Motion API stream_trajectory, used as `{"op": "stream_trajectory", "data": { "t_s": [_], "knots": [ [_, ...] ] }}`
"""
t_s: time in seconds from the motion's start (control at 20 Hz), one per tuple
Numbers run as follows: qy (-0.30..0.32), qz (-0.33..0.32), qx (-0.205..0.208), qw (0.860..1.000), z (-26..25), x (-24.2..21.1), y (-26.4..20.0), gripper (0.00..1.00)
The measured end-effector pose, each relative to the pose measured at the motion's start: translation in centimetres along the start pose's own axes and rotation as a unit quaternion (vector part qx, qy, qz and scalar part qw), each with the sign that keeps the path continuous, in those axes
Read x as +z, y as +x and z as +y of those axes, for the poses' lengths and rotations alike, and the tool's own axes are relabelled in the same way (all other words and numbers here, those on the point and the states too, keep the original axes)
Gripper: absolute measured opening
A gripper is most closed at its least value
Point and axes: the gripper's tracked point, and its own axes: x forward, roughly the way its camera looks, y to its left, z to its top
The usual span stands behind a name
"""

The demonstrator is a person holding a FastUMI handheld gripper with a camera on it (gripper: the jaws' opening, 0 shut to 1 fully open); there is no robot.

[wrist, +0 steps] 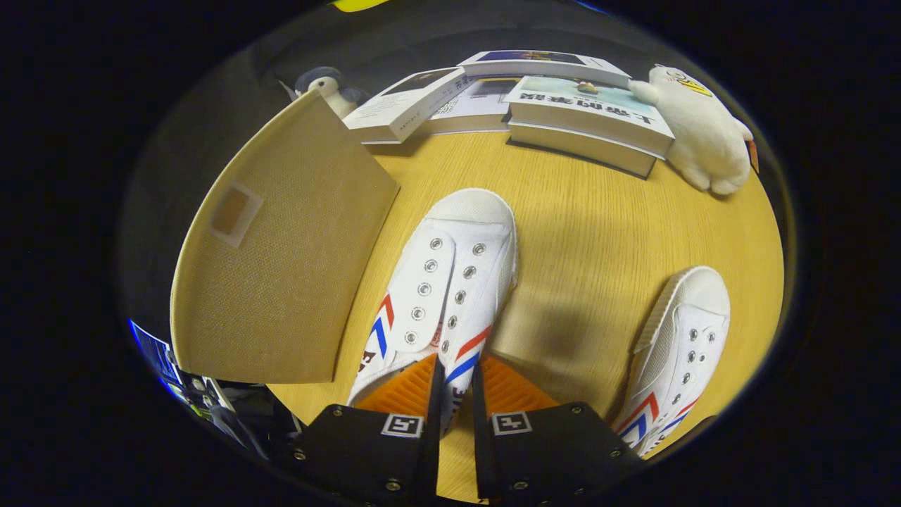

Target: Open the storage box then place both shoes into the box .Put the left shoe in first, then the right shoe, with the right side of both shoes facing outward in a uniform manner.

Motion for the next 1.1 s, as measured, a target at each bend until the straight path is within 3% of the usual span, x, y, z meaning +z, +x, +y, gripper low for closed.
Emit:
{"op": "stream_trajectory", "data": {
  "t_s": [0.05, 0.15, 0.3, 0.4, 0.75, 1.1],
  "knots": [
    [0.009, 0.001, 0.003, 1.0, 0.2, -0.2, 0.1, 0.08],
    [0.056, 0.011, 0.034, 0.998, 0.6, -0.3, -0.4, 0.01],
    [0.14, 0.049, 0.087, 0.985, 2.0, -0.8, -0.9, 0.01],
    [0.162, 0.052, 0.101, 0.98, 2.4, -0.7, -1.4, 0.01],
    [0.141, 0.016, 0.108, 0.984, 2.1, 1.9, -5.3, 0.01],
    [0.101, -0.02, 0.114, 0.988, 5.7, 5.5, -12.3, 0.01]
  ]
}}
